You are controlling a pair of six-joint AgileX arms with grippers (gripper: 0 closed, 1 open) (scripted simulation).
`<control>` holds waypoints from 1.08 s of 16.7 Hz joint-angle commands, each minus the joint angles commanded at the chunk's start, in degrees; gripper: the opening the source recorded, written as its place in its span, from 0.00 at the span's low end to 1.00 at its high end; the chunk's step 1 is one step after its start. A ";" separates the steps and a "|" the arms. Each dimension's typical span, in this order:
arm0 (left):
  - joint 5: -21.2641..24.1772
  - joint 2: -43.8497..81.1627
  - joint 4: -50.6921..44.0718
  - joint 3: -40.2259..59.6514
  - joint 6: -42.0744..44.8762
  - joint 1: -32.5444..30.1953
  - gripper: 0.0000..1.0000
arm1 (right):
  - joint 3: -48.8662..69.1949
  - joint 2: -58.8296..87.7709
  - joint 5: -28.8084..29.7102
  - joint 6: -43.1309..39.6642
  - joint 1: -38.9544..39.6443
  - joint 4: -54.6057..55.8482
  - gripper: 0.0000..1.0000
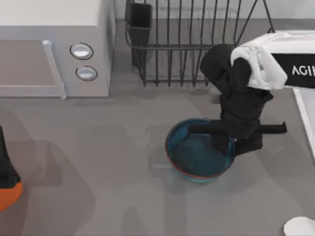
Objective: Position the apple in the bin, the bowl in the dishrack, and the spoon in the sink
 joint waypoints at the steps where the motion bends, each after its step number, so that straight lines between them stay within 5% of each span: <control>1: 0.00 0.00 0.00 0.00 0.00 0.00 1.00 | 0.00 0.00 0.00 0.00 0.00 0.00 0.00; 7: 0.00 0.00 0.00 0.00 0.00 0.00 1.00 | 1.00 -0.29 0.04 0.10 -0.01 -1.01 0.00; 18: 0.00 0.00 0.00 0.00 0.00 0.00 1.00 | 15.75 -5.43 -0.03 -0.19 -0.17 -21.05 0.00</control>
